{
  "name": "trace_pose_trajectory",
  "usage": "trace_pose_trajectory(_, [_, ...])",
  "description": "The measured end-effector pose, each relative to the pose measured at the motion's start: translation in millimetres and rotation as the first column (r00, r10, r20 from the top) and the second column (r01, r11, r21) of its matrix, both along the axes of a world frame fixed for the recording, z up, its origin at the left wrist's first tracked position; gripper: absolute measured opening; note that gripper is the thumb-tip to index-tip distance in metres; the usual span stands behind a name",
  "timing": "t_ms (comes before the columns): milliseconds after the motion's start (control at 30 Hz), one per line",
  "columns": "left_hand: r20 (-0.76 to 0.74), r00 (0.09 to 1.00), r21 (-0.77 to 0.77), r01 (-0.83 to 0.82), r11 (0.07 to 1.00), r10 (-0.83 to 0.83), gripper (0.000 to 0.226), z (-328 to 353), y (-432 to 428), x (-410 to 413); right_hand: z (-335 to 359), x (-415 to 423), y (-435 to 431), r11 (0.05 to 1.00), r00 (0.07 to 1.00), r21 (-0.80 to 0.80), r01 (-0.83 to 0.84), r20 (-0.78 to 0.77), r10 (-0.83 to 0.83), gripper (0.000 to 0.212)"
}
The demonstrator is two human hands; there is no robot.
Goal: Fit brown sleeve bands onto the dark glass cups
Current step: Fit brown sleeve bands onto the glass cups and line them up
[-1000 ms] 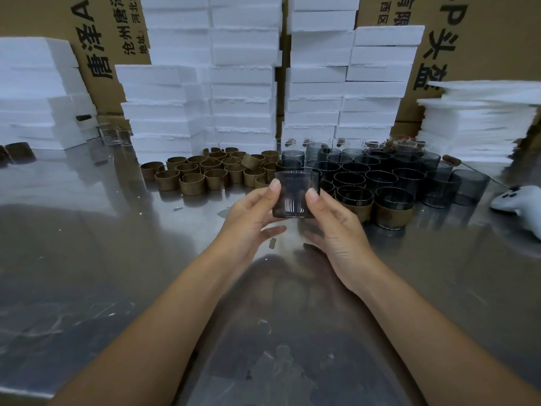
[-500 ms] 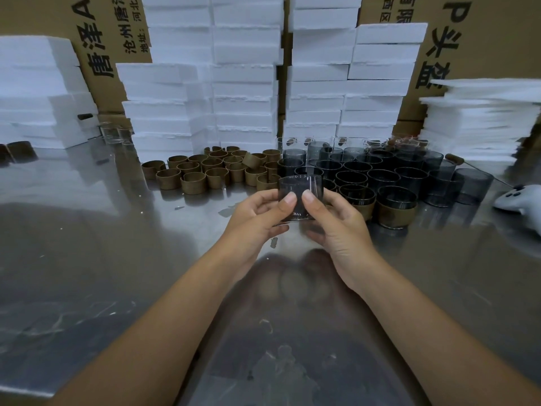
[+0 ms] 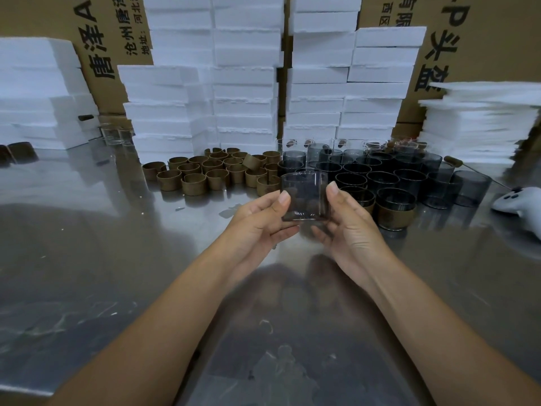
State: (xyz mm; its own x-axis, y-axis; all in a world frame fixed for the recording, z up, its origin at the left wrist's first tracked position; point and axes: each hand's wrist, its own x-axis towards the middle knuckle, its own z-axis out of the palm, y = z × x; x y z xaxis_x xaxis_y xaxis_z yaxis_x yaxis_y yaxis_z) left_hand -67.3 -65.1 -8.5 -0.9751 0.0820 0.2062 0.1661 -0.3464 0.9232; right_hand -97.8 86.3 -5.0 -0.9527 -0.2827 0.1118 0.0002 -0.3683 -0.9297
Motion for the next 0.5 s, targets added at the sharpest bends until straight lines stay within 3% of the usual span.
trace_pose_trajectory(133, [0.008, 0.999, 0.010, 0.038, 0.999, -0.038, 0.029, -0.4, -0.1, -0.1, -0.2, 1.8, -2.3, 0.998, 0.998, 0.055, 0.032, -0.048, -0.029, 0.055])
trace_pose_trajectory(267, [0.020, 0.999, -0.002, 0.039, 0.999, -0.039, 0.030, -0.5, 0.9, -1.4, -0.8, 5.2, -8.0, 0.987, 0.997, 0.152, -0.048, -0.048, 0.056, 0.053])
trace_pose_trajectory(433, [0.067, 0.982, -0.065, -0.173, 0.983, 0.177, 0.053, -2.3, 0.0, -4.6, -0.8, 5.1, -7.9, 0.983, 0.999, 0.184, 0.001, -0.052, 0.009, 0.050])
trace_pose_trajectory(500, [0.073, 0.981, -0.088, -0.176, 0.980, 0.182, 0.056, -2.6, 0.0, -4.5, -1.5, 5.4, -7.2, 0.981, 0.996, 0.187, 0.048, -0.080, -0.034, 0.050])
